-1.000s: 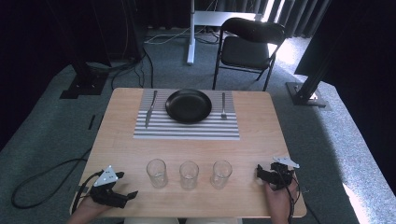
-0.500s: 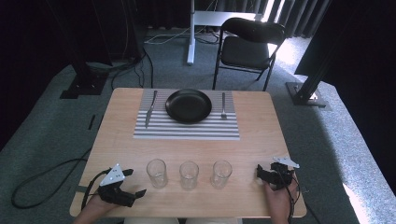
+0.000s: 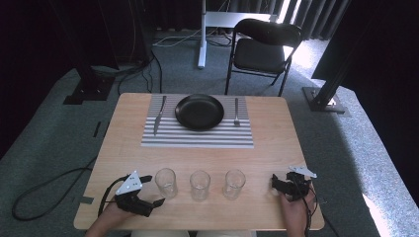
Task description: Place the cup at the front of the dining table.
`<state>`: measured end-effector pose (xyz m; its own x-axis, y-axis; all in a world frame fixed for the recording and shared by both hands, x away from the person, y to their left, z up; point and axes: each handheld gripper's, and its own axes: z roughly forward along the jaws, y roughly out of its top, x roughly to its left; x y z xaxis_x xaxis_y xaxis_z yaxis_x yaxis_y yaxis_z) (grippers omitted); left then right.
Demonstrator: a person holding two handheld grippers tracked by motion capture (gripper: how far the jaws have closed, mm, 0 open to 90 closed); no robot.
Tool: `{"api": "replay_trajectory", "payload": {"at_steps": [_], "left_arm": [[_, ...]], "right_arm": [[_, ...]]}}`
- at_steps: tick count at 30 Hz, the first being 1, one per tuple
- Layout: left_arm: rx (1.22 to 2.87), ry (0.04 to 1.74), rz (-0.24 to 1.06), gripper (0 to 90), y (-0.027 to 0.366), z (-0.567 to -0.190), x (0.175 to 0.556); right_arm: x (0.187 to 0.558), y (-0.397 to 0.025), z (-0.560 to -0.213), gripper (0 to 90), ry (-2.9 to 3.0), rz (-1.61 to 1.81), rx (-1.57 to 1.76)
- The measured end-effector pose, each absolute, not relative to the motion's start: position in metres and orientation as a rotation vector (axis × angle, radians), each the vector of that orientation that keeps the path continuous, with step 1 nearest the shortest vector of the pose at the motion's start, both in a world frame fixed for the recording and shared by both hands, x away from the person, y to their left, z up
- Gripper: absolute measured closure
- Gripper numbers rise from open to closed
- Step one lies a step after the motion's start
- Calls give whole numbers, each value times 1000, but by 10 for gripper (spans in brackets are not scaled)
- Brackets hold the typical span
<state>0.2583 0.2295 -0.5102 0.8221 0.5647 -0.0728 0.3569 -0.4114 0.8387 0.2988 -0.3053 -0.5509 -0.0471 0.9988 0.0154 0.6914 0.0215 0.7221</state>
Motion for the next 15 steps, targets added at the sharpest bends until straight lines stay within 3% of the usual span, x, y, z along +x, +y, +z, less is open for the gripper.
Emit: {"api": "replay_trajectory", "payload": {"at_steps": [15], "left_arm": [[1992,659,275,42,214,-508,272]], "right_arm": [[299,-305,-551,121,1791,780,1720]]}}
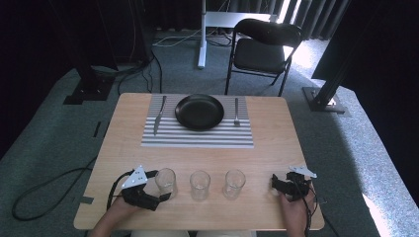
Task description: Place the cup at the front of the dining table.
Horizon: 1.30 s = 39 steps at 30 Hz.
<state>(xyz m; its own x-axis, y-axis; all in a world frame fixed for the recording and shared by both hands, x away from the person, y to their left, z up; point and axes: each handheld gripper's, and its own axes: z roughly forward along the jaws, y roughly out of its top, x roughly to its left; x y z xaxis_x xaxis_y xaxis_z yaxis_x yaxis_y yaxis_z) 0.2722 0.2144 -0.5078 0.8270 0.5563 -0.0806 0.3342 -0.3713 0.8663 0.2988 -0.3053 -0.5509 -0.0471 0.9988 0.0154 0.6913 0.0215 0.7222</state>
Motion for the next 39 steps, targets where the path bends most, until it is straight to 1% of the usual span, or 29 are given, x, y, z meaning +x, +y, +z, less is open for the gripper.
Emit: {"api": "replay_trajectory", "payload": {"at_steps": [4,8,12,13,16,17,18,19,21,28,31,32,33,34,35,39], "left_arm": [[1977,643,278,42,209,-507,274],[1949,650,345,42,204,-507,274],[1924,651,374,43,203,-507,274],[1917,650,376,64,203,-508,274],[1906,644,395,76,201,-509,272],[1906,621,430,76,198,-509,269],[1905,613,445,124,196,-509,268],[1899,612,434,125,195,-509,268],[1889,608,457,149,192,-510,268],[1868,646,437,151,185,-512,269],[1866,666,449,173,184,-513,270],[1871,684,471,200,184,-513,271],[1871,686,464,238,184,-514,271],[1868,689,466,239,185,-514,271],[1871,699,484,277,184,-513,270],[1897,712,509,290,182,-512,269]], "right_arm": [[299,-305,-551,121,1791,780,1721],[299,-305,-551,121,1792,780,1719],[299,-305,-551,121,1792,780,1719],[299,-305,-551,121,1792,780,1720],[299,-305,-551,121,1792,780,1719],[299,-305,-551,121,1792,780,1719],[299,-305,-551,121,1792,780,1719],[299,-305,-551,121,1792,780,1719],[299,-305,-551,121,1792,780,1719],[299,-305,-551,121,1791,781,1720],[299,-305,-551,121,1791,781,1721],[299,-305,-551,121,1791,781,1721],[299,-305,-551,121,1791,781,1721],[299,-305,-551,121,1791,781,1721],[299,-305,-551,121,1791,781,1721],[299,-305,-551,121,1790,781,1722]]}}
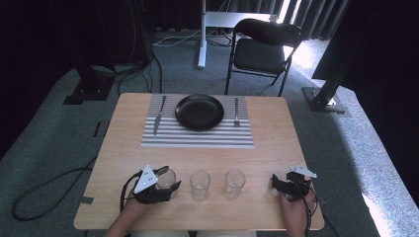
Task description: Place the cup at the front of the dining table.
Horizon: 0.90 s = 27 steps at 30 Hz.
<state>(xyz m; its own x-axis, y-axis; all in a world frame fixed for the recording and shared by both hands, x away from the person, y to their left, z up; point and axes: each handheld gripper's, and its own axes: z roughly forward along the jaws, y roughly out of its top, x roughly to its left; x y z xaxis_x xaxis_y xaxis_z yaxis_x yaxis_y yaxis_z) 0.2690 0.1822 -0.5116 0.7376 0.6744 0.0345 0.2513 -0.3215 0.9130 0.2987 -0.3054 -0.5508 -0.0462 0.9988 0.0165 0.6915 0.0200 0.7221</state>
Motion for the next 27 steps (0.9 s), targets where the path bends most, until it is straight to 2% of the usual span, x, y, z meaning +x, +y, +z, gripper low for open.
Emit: {"api": "replay_trajectory", "payload": {"at_steps": [14,27], "left_arm": [[1961,706,528,294,178,-505,268],[1952,734,512,293,181,-496,268]], "right_arm": [[299,-305,-551,123,1789,780,1722],[299,-305,-551,124,1789,780,1722]]}}
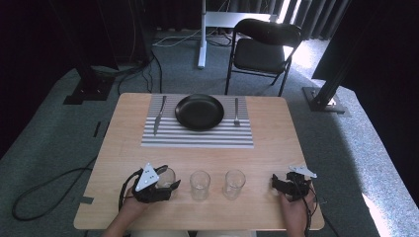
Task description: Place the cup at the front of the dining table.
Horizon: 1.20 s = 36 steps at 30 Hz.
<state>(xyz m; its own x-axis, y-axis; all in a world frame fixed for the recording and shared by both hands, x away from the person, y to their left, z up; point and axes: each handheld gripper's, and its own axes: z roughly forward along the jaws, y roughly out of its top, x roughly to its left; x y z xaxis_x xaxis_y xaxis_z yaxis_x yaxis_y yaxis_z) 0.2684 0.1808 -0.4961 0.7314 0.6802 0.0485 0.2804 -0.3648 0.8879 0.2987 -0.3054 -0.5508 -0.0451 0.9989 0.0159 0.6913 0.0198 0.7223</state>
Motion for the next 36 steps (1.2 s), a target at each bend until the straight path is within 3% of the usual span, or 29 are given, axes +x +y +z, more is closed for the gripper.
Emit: {"api": "replay_trajectory", "payload": {"at_steps": [19,36], "left_arm": [[1972,769,564,293,183,-480,282],[1932,868,614,293,173,-455,321]], "right_arm": [[297,-306,-551,124,1787,778,1723],[297,-306,-551,124,1786,778,1723]]}}
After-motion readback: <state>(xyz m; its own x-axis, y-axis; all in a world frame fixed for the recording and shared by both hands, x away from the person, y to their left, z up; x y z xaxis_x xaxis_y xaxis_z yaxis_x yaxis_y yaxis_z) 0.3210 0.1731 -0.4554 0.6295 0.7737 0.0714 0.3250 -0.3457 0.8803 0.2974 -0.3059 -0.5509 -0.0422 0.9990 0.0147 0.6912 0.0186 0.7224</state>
